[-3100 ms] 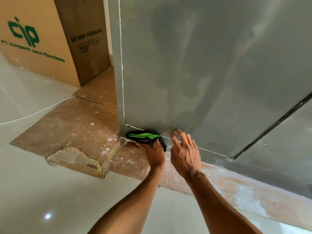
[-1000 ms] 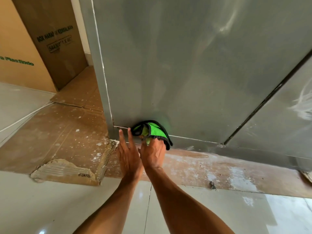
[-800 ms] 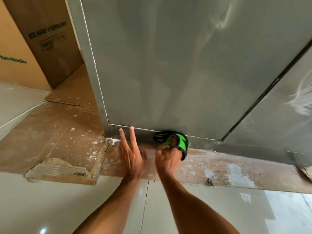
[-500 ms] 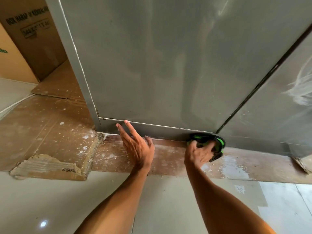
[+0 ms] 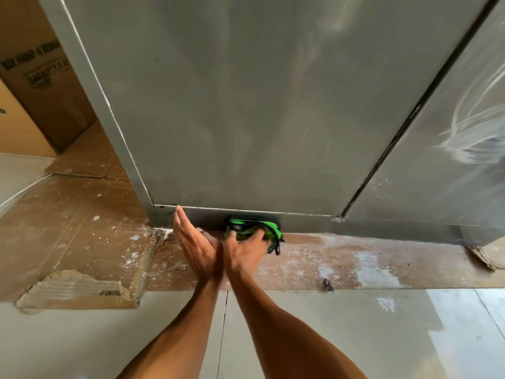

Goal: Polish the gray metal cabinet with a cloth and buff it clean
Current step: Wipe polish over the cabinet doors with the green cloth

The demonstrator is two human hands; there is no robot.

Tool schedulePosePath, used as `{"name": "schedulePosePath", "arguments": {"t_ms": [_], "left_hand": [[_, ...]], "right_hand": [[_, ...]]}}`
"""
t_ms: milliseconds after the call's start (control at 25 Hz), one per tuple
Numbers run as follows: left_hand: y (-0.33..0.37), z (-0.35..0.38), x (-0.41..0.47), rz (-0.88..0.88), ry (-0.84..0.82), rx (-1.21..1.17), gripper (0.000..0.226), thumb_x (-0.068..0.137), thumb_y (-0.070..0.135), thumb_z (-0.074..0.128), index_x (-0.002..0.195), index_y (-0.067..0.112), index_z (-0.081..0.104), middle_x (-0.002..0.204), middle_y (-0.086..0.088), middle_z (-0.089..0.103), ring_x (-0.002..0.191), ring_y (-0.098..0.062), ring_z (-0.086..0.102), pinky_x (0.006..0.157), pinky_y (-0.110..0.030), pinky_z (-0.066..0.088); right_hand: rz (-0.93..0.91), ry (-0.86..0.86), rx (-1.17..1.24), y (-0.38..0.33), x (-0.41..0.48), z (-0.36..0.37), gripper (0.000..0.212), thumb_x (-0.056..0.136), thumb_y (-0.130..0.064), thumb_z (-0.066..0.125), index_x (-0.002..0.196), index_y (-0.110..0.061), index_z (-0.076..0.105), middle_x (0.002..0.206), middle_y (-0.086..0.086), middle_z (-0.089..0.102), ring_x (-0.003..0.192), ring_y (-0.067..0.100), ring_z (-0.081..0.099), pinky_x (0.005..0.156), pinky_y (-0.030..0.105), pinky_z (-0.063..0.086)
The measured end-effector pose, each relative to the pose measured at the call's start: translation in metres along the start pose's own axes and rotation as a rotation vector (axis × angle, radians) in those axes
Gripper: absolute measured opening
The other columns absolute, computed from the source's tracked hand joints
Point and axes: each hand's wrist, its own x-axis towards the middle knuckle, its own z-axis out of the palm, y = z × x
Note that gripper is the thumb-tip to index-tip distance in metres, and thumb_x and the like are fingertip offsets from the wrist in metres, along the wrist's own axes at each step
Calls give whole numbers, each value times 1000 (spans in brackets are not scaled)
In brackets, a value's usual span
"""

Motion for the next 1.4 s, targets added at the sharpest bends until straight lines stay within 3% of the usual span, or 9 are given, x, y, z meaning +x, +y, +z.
{"name": "schedulePosePath", "arguments": {"t_ms": [240,360,480,640,720,840,920,1080,1400], "left_hand": [[0,3,1,-29,-27,-8,71,90,-1,41,159,8,23,156,-24,36,138,-42,42,103,-57,48],[14,5,-7,-21,-50,-2,76,88,1,48,160,6,21,160,-24,30,144,-41,34,113,-52,40],[24,11,-19,-26,-42,-11,81,89,-5,54,161,5,19,163,-25,24,146,-41,30,117,-42,33],[23,15,-24,-46,-36,-15,89,85,-8,53,163,12,14,163,-22,23,142,-44,37,109,-52,44],[23,13,-25,-49,-49,-12,91,83,-9,53,163,12,14,163,-22,23,140,-45,39,107,-52,45],[27,10,-24,-85,-52,-30,92,80,-12,52,163,9,16,163,-23,23,139,-43,39,106,-43,42],[25,7,-22,-81,-47,-25,91,80,-12,51,162,8,16,162,-24,24,140,-43,37,109,-44,40],[20,1,-20,-24,-104,54,91,85,-5,55,163,10,11,163,-21,24,139,-44,41,103,-53,48],[61,17,-36,-51,-191,139,100,84,6,66,164,13,7,165,-27,14,139,-46,38,100,-52,48]], "right_hand": [[-4,18,146,1,4,14,33,90,-19,67,117,-5,55,122,16,50,114,32,51,106,36,41],[59,114,226,3,15,1,49,93,-13,63,139,-2,49,132,23,49,121,38,52,108,39,41],[84,193,265,11,37,-36,54,99,-8,56,149,0,38,139,20,47,118,27,47,102,28,34],[107,349,178,25,77,-99,46,98,-13,52,142,-5,39,137,23,50,119,38,51,101,40,41],[126,418,228,27,87,-112,42,95,-6,49,136,-5,42,131,20,50,115,37,51,97,37,40],[103,380,181,24,72,-97,19,90,-2,44,106,-9,40,111,17,56,99,32,53,87,39,43],[43,334,147,22,55,-77,15,89,-8,44,102,-9,37,104,18,55,94,31,52,84,43,44],[-4,208,105,10,35,-52,31,99,-10,50,129,-3,42,117,12,39,100,27,41,86,34,33],[-63,338,109,5,67,-114,37,99,-8,49,136,-10,43,123,18,42,105,31,46,89,37,39]]}}
